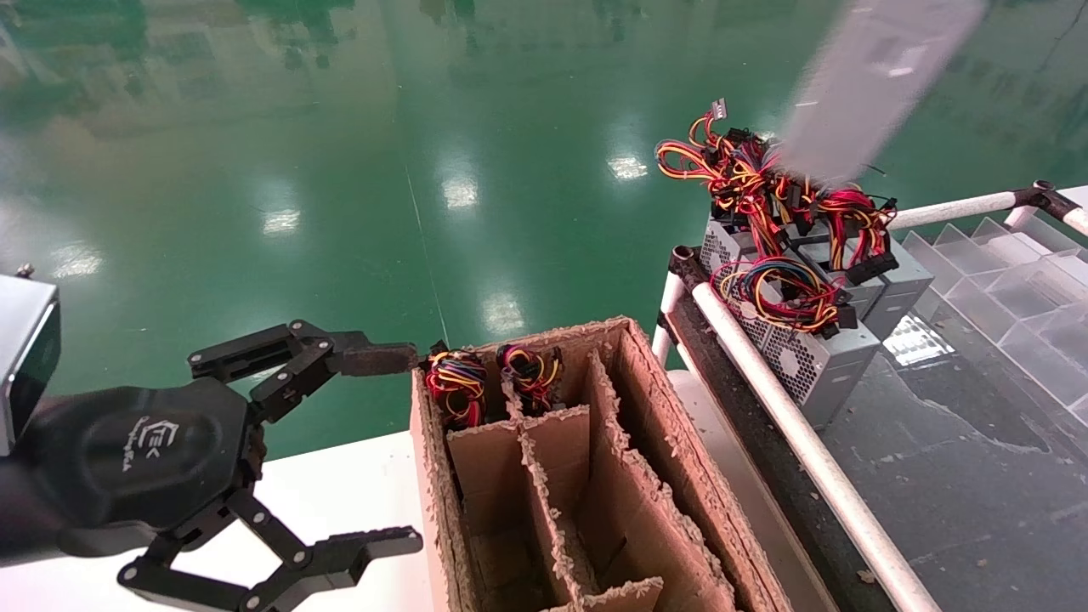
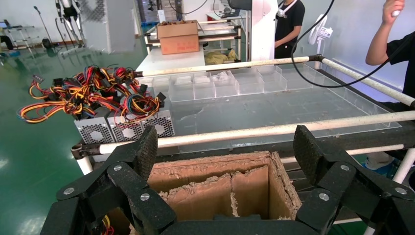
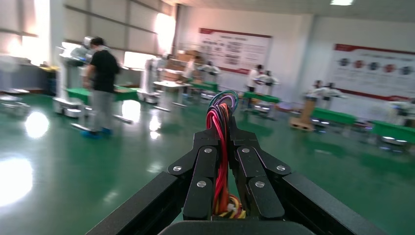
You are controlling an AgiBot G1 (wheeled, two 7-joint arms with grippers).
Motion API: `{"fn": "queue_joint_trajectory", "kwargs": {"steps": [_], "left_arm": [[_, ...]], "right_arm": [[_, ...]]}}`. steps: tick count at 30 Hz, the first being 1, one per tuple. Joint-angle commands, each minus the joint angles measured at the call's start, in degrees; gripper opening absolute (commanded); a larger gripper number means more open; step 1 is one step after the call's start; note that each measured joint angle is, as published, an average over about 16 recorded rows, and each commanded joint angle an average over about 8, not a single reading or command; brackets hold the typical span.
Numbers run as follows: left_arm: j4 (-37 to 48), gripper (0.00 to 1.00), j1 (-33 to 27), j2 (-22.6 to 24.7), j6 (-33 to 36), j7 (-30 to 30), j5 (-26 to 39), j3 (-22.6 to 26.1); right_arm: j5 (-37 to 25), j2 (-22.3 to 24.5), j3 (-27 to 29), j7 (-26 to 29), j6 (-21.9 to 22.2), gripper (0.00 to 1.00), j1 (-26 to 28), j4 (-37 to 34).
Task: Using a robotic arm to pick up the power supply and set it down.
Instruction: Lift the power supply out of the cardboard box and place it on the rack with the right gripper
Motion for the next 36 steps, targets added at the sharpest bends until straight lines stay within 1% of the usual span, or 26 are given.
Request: {"fn": "queue_joint_trajectory", "kwargs": {"steps": [1, 5, 9, 12, 21, 28, 36], "left_arm": [[0.00, 1.00, 0.00, 0.00, 0.00, 0.00, 0.00, 0.00], [0.00, 1.00, 0.00, 0.00, 0.00, 0.00, 0.00, 0.01], [0.00, 1.00, 0.00, 0.00, 0.00, 0.01, -0.01, 0.01], [0.00, 1.00, 0.00, -0.01, -0.01, 0.01, -0.01, 0.01], [0.00, 1.00, -0.01, -0.01, -0.01, 0.01, -0.02, 0.02], [0.00, 1.00, -0.01, -0.01, -0.01, 0.01, -0.02, 0.03], [0.00, 1.00, -0.01, -0.01, -0.01, 0.02, -0.03, 0.04]], "right_arm": [[-0.53, 1.51, -0.11, -0.18, 0.25, 0.00, 1.35, -1.18], [-2.27, 4.51, -0.88, -1.57, 1.73, 0.00, 2.36, -3.26], [-3.96, 7.18, -1.83, -2.83, 1.87, 0.00, 1.91, -5.25], [-5.15, 9.14, -2.62, -3.52, 0.66, 0.00, 1.03, -6.44], [-6.84, 14.61, -3.87, -5.03, -5.02, 0.00, -2.93, -9.74], [-7.21, 15.27, -4.28, -5.36, -8.84, 0.00, -7.41, -11.70], [-7.18, 13.56, -4.41, -4.84, -9.00, 0.00, -12.05, -12.28]]}}
